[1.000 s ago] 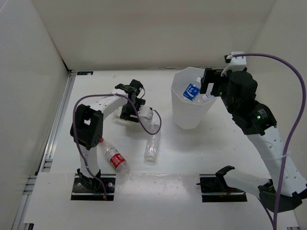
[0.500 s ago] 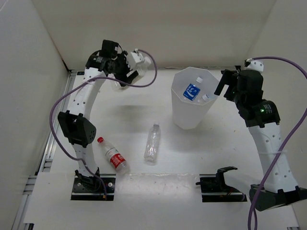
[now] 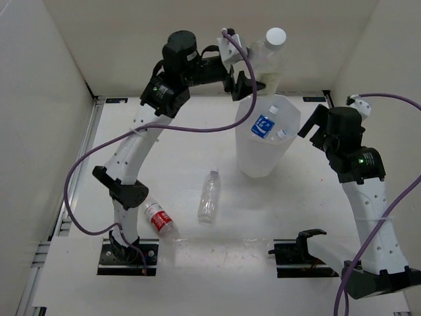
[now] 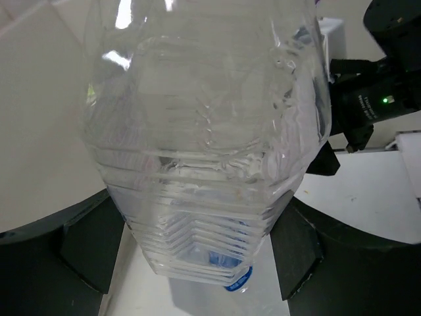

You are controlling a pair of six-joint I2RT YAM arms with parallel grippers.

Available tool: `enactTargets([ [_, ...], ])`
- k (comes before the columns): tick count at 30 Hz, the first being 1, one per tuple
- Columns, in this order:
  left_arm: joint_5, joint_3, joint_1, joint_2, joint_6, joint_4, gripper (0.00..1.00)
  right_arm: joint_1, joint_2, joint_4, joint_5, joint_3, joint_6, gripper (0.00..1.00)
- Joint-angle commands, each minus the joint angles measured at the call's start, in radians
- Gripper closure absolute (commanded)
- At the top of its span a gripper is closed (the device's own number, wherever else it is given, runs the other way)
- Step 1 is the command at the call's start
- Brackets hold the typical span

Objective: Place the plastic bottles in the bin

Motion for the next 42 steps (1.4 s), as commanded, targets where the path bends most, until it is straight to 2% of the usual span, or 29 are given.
enactTargets([
  [1,0.020,-0.027,-0.004,0.087,-0.094,0.024,0.90,-0.003,-0.013,-0.002,-0.006,-0.012,0.046,0.01],
  [7,0.002,-0.111,-0.052,0.132,-0.160,0.033,0.90,-0.003,-0.013,0.008,-0.015,-0.012,0.037,0.01],
  [12,-0.030,-0.307,-0.061,0.062,-0.151,0.033,0.73,-0.003,-0.013,0.008,-0.015,-0.003,0.027,0.01],
  [14,-0.085,-0.349,-0.061,0.020,-0.151,0.033,0.66,-0.003,-0.024,0.008,-0.015,-0.003,0.018,0.01],
  [15,-0.105,-0.378,-0.061,0.009,-0.151,0.033,0.61,-0.003,-0.024,0.008,-0.015,-0.003,0.018,0.01],
  [16,-0.122,-0.393,-0.061,-0.012,-0.142,0.033,0.47,-0.003,-0.024,0.008,-0.015,-0.003,0.018,0.01],
  [17,-0.131,-0.407,-0.061,-0.023,-0.142,0.033,0.41,-0.003,-0.024,0.008,-0.015,-0.003,0.018,0.01],
  [18,-0.132,-0.431,-0.061,-0.034,-0.142,0.033,0.31,-0.003,-0.024,0.008,-0.015,0.006,0.018,0.01],
  [20,-0.142,-0.451,-0.061,-0.061,-0.142,0.033,0.01,-0.003,-0.024,0.008,-0.015,0.006,0.018,0.01],
  [25,-0.200,-0.452,-0.061,-0.112,-0.151,0.033,0.01,-0.003,-0.024,-0.002,-0.015,0.038,-0.002,0.01],
  [30,-0.239,-0.447,-0.061,-0.146,-0.073,0.024,0.01,-0.003,0.014,-0.014,-0.037,0.071,-0.026,0.01],
  [34,-0.267,-0.494,-0.061,-0.155,-0.091,0.015,0.01,-0.003,0.024,-0.014,-0.074,0.107,-0.035,0.01],
  [36,-0.286,-0.464,-0.061,-0.167,-0.101,0.015,0.01,-0.003,0.024,-0.014,-0.074,0.108,-0.048,0.01],
  [39,-0.397,-0.387,-0.061,-0.167,-0.101,0.015,0.01,-0.003,0.024,-0.025,-0.065,0.127,-0.069,0.01],
  [42,-0.446,-0.416,-0.014,-0.221,-0.062,0.015,0.01,-0.003,0.024,-0.043,-0.034,0.153,-0.080,0.01],
])
